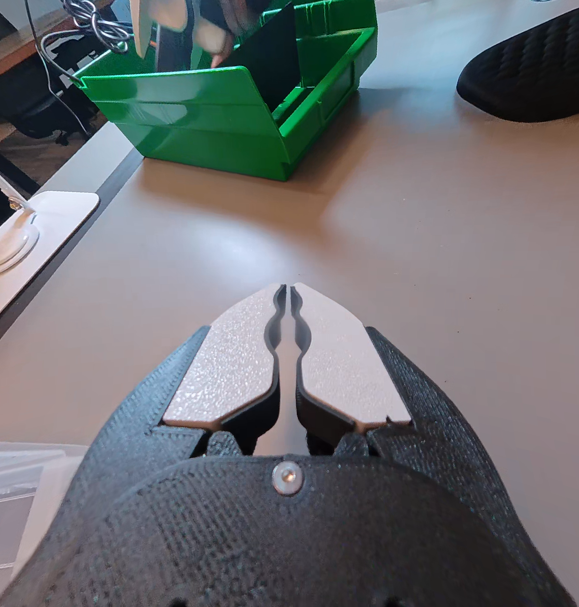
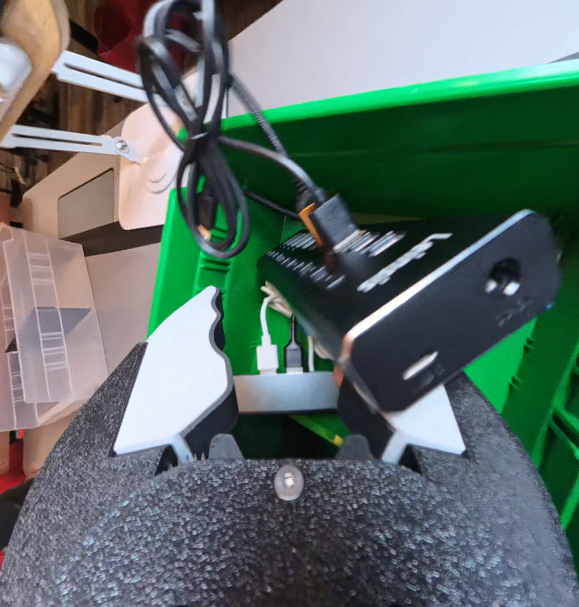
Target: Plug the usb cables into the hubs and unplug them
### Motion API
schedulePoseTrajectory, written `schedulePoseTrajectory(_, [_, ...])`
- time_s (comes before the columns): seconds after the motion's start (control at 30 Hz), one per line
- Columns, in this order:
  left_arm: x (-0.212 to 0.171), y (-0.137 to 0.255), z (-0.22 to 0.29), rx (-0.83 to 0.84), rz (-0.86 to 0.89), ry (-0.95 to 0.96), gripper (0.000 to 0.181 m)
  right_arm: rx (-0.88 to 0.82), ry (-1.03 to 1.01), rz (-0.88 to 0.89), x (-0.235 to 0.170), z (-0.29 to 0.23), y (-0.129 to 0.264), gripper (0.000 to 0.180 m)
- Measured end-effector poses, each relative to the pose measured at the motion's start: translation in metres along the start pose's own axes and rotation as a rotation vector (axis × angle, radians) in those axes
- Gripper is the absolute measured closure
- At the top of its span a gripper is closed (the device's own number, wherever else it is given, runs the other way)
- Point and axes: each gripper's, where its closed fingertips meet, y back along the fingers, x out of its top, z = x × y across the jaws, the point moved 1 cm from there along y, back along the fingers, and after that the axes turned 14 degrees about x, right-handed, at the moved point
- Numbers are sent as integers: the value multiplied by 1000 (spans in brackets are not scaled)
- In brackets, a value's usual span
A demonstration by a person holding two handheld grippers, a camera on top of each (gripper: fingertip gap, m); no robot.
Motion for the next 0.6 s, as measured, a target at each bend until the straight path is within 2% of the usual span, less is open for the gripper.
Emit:
schedulePoseTrajectory(0.17, [-1, 0, -1, 9, -6, -4, 178, 47, 99, -25, -17, -28, 37, 104])
schedulePoseTrajectory(0.23, [-1, 0, -2, 15, -5, -1, 178, 33, 191, -19, -23, -39, 56, 106])
schedulePoseTrajectory(0.33, [-2, -1, -5, 27, -7, 13, 178, 141, 329, 8, -36, -74, 80, 112])
schedulePoseTrajectory(0.4, [-3, -1, -8, 41, -5, 31, 178, 142, 478, 11, -47, -90, 95, 114])
schedulePoseTrajectory(0.47, [-3, -2, -11, 56, 4, 64, 178, 114, 635, -63, -71, -96, 104, 114])
schedulePoseTrajectory(0.6, [-6, -5, -17, 83, 8, 117, 178, -30, 969, -329, -135, -82, 107, 114])
